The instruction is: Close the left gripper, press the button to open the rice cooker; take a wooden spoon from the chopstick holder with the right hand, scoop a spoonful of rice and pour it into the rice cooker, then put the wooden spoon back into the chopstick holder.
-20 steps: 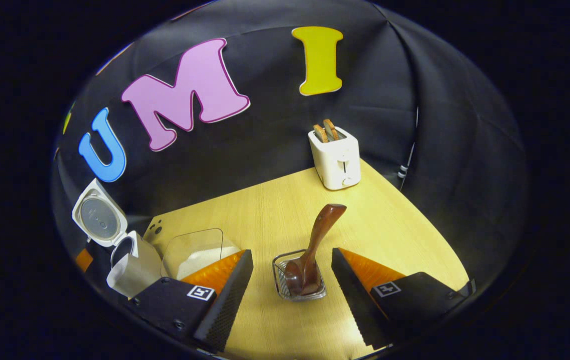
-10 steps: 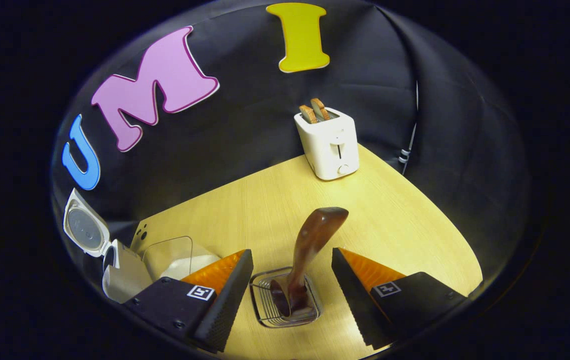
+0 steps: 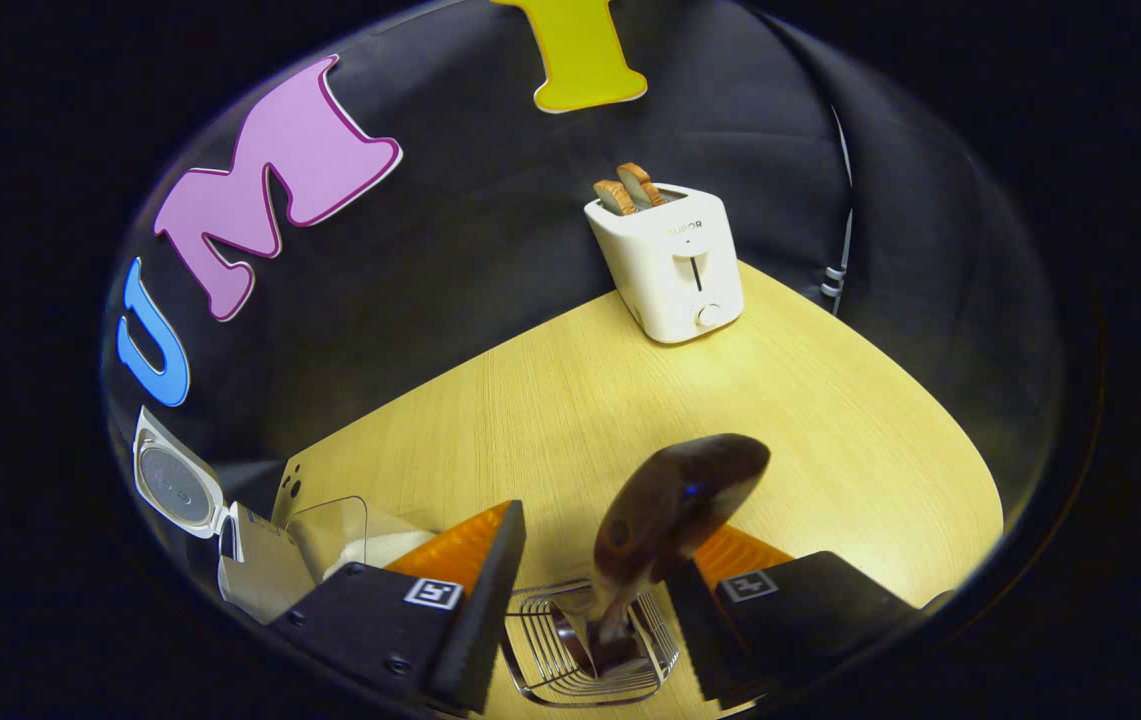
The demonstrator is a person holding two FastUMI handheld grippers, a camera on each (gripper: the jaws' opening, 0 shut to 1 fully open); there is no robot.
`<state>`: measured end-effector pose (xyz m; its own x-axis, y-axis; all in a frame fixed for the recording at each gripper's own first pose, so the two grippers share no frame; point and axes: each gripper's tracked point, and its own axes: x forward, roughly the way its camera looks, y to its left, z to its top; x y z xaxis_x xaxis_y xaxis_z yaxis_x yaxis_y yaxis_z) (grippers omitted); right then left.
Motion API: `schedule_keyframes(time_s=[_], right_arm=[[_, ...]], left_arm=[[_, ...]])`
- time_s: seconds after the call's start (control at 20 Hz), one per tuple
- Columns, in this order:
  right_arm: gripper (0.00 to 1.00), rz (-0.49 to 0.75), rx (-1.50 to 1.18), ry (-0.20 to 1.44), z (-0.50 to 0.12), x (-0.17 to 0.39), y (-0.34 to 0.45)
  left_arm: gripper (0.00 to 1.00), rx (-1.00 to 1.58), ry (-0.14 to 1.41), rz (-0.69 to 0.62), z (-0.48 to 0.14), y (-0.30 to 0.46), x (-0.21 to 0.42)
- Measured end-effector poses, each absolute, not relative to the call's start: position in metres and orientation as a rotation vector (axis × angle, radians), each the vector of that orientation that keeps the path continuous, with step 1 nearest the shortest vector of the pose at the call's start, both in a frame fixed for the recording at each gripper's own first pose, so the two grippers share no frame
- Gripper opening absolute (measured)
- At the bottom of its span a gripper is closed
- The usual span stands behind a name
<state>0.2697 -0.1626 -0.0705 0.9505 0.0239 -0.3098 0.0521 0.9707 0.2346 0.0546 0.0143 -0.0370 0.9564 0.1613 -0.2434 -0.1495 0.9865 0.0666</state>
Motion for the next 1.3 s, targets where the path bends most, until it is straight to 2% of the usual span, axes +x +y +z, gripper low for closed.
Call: schedule_keyframes(time_s=[0.1,0.15,0.2,0.25,0.3,0.55,0.95,1.3], right_arm=[[0.65,-0.033,0.233,0.307,-0.068,0.271,-0.166],[0.47,-0.033,0.231,0.306,-0.068,0.271,-0.165],[0.43,-0.042,0.232,0.307,-0.067,0.269,-0.165],[0.29,-0.048,0.235,0.309,-0.069,0.269,-0.167],[0.24,-0.054,0.234,0.32,-0.07,0.267,-0.168],[0.22,-0.059,0.217,0.279,-0.051,0.255,-0.166],[0.21,-0.079,0.169,0.132,0.025,0.229,-0.158],[0.21,-0.028,0.145,0.033,0.082,0.212,-0.092]], left_arm=[[0.96,0.055,0.243,0.148,-0.035,0.011,0.054],[0.96,0.061,0.242,0.148,-0.035,0.011,0.054],[0.95,0.065,0.245,0.146,-0.037,0.01,0.054],[0.95,0.069,0.248,0.145,-0.037,0.01,0.054],[0.96,0.073,0.248,0.144,-0.038,0.009,0.054],[0.96,0.072,0.231,0.134,-0.035,0.01,0.054],[0.96,0.015,0.191,0.134,-0.035,0.029,0.047],[0.96,0.01,0.16,0.144,-0.035,0.058,0.031]])
